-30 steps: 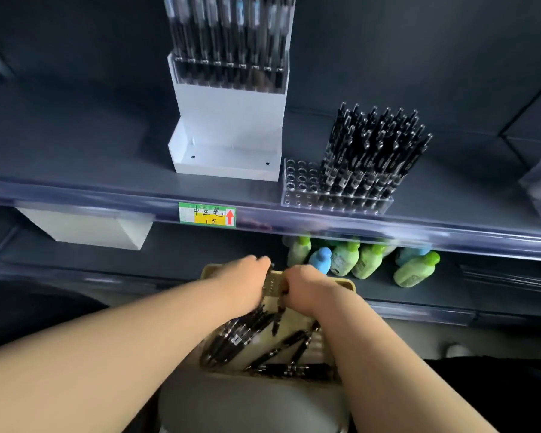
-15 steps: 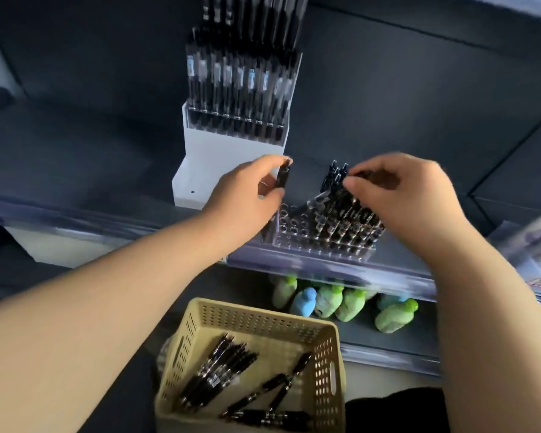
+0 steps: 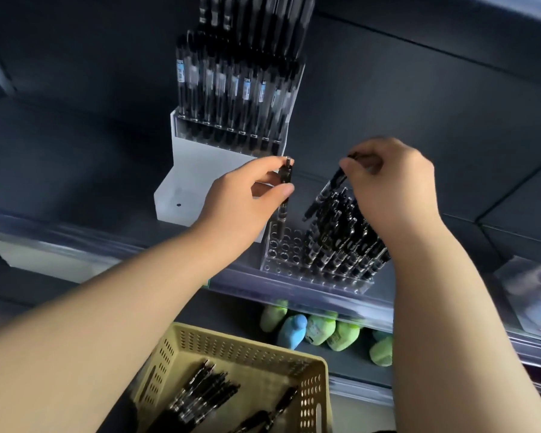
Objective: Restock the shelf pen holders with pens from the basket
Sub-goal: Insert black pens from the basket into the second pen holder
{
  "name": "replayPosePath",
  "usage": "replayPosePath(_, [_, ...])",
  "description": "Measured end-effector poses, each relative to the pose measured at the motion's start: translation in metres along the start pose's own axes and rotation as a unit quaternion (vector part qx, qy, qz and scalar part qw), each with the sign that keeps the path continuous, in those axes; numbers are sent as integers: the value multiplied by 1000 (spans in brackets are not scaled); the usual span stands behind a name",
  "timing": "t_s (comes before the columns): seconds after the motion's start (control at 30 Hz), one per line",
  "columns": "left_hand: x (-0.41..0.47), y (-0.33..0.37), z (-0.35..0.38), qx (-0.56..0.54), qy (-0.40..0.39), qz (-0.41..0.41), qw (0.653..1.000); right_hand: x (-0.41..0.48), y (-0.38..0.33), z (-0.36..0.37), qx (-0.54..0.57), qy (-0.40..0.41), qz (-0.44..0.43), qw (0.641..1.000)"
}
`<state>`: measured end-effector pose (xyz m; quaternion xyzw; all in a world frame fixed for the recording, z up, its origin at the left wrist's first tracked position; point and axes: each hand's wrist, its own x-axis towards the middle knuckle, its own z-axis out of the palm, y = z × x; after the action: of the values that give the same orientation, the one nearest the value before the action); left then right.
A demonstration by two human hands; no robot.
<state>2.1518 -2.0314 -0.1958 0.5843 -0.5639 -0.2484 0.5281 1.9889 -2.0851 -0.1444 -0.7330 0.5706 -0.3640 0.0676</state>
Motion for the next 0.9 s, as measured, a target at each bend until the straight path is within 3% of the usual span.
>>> replayPosePath(0.3, [-11, -5, 9, 20, -17, 6, 1000, 2, 0, 15, -62, -31, -33, 997])
replayPosePath(0.9, [-13, -1, 3, -4, 1, -7, 1000, 2, 3, 34, -83, -66, -11, 994])
